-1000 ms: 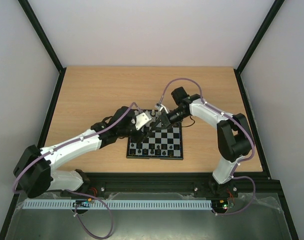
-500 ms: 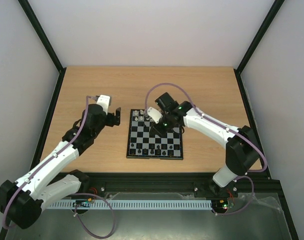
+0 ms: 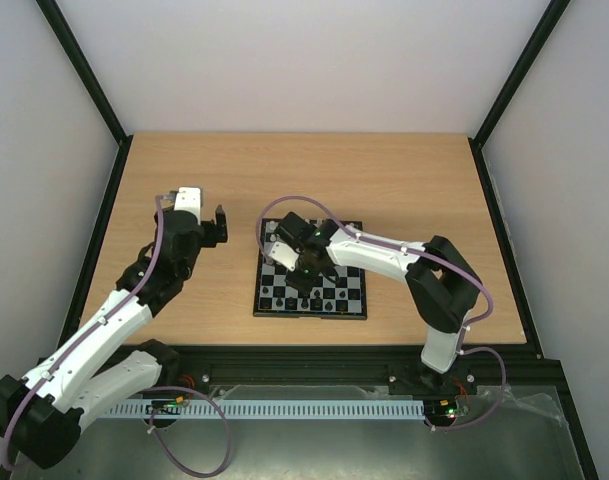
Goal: Set up the chess pieces on the board
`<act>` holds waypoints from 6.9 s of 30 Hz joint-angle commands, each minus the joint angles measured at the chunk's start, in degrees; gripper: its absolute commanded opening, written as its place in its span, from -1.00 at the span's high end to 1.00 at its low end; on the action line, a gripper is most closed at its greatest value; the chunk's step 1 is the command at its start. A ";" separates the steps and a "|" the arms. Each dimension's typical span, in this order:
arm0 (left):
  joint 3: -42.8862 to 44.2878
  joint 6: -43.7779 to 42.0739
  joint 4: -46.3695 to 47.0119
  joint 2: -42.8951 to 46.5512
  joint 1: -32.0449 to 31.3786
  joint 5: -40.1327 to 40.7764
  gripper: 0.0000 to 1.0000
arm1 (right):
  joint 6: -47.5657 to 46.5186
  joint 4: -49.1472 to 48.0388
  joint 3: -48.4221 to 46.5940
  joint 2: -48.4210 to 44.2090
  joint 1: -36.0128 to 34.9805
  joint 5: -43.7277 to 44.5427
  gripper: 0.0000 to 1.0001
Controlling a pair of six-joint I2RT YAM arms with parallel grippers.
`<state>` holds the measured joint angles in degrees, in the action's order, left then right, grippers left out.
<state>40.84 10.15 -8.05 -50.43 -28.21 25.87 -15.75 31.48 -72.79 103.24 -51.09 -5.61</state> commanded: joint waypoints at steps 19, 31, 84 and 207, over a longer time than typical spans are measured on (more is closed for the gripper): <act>-0.29 0.09 0.01 0.78 0.35 2.44 -0.99 | -1.48 0.70 -2.56 4.95 -2.06 0.52 0.94; -0.25 0.04 -0.03 0.53 0.35 1.99 -0.98 | -1.70 3.27 -3.47 5.29 -2.34 -0.78 0.93; -0.34 -0.47 -0.11 -0.49 0.26 -0.18 -0.98 | 5.32 1.00 -16.38 11.89 7.15 3.45 0.39; -22.68 63.52 66.60 -14.28 -9.07 -44.14 0.70 | 43.47 -36.70 16.59 -15.83 23.32 -60.16 0.03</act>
<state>17.50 72.53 52.56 -64.05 -36.58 -19.94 21.71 0.45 -56.86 86.46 -27.77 -59.22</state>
